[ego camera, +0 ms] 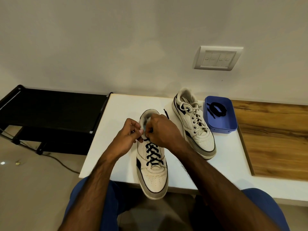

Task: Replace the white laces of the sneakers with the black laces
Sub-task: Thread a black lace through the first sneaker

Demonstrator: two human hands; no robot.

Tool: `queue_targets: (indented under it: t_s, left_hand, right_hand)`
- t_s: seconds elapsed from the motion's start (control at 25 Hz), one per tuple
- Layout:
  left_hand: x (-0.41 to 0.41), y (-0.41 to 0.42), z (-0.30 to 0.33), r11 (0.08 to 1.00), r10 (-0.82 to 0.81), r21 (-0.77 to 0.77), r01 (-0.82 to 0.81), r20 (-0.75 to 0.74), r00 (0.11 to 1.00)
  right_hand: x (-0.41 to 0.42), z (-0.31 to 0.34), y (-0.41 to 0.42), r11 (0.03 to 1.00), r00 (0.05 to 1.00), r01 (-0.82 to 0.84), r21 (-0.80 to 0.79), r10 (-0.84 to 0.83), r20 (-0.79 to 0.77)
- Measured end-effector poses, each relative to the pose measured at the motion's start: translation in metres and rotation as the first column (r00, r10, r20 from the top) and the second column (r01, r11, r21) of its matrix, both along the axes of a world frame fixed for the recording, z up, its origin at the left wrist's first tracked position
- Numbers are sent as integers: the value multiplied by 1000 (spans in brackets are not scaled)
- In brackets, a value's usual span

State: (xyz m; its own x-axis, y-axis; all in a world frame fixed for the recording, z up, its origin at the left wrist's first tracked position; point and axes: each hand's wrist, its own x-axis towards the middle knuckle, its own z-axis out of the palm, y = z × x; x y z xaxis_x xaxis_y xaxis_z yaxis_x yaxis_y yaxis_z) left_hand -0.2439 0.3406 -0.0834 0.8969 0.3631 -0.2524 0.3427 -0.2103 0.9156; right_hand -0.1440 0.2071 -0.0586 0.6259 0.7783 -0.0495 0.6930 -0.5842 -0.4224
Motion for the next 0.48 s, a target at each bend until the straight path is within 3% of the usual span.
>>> queue_targets:
  t_s: [0.24,0.48]
  left_hand:
    - [-8,7,-4,986,-131,99,131,-15,991]
    - [-6,1,-5,977,-90,199,82,28,996]
  right_hand:
    - [-1,-1,-7,1000,998,23,-17,-22,50]
    - [-6,1,-2,998,994,52,-29,-49,98]
